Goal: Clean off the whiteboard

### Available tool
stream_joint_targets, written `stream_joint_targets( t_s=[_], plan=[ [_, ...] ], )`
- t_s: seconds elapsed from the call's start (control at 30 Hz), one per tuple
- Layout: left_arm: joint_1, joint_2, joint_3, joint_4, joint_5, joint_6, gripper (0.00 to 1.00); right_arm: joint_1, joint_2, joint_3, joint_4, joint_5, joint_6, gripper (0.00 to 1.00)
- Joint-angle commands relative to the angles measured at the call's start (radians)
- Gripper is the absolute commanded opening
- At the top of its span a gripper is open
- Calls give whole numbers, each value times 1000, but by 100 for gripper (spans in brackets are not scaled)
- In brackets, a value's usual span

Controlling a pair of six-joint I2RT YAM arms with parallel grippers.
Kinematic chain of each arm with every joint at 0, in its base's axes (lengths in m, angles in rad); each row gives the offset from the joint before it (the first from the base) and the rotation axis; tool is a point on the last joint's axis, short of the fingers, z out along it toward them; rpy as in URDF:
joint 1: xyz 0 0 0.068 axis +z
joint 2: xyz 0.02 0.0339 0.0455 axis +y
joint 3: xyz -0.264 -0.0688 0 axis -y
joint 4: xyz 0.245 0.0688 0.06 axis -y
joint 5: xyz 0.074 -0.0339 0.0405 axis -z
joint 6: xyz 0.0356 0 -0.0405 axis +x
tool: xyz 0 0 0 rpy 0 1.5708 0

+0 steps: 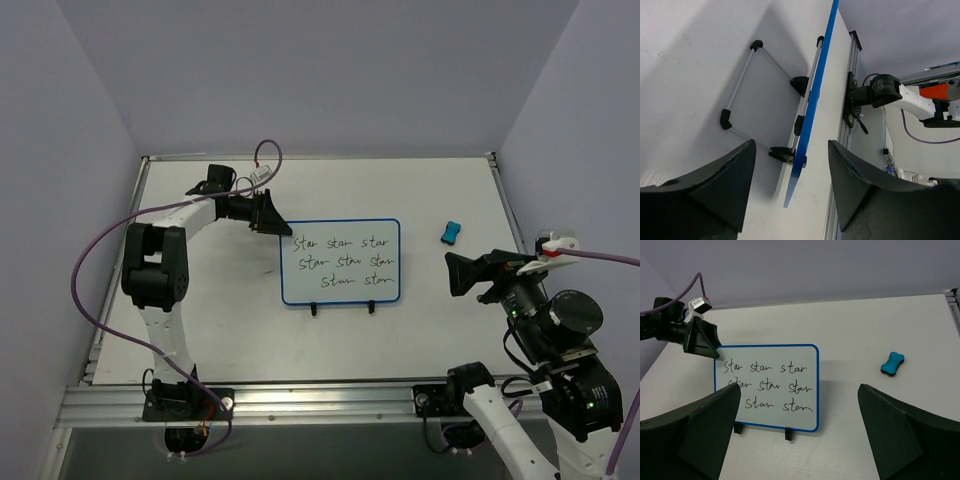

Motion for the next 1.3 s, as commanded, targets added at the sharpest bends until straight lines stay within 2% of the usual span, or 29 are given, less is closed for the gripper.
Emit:
stream_joint_targets(
  t_s=[0.0, 0.13, 0.17, 0.27, 0.47, 0.5, 0.57, 0.6, 0.63, 0.7, 0.73, 0.77, 1.0, 1.2, 1.27],
  plan=[
    [-3, 4, 56, -33, 68, 67, 67, 5, 27, -5, 52, -32, 12, 100],
    [-9, 24, 70, -44, 77, 69, 52, 5, 31, -12, 60, -46, 16, 100],
    [-9, 27, 73, -45, 77, 69, 44, 5, 30, -14, 58, -44, 16, 100],
    [-9, 33, 81, -59, 86, 100, 34, 5, 31, -14, 58, -41, 15, 100],
    [-20, 37, 89, -64, 101, 109, 33, 6, 39, -26, 69, -44, 18, 100],
    [-20, 34, 90, -68, 103, 112, 29, 6, 40, -35, 70, -47, 19, 100],
    [-20, 30, 90, -73, 106, 115, 28, 5, 48, -43, 75, -44, 21, 100],
    [-20, 27, 90, -73, 108, 116, 26, 6, 54, -48, 72, -40, 25, 100],
    [-20, 25, 90, -71, 109, 118, 19, 6, 70, -52, 64, -34, 27, 100],
    [-20, 27, 92, -68, 114, 116, 16, 6, 83, -58, 63, -35, 35, 100],
    [-20, 27, 93, -67, 117, 115, 7, 6, 97, -69, 69, -37, 39, 100],
    [-20, 28, 95, -67, 115, 115, 3, 6, 102, -74, 73, -37, 44, 100],
    [-17, 19, 87, -67, 117, 173, 2, 5, 131, -138, 135, -43, 68, 100],
    [-12, -42, -20, 60, 31, 213, 2, 6, 139, -173, 178, -46, 88, 100],
    [-12, -71, -68, 93, -36, 212, 2, 6, 146, -180, 192, -35, 90, 100]
  ],
)
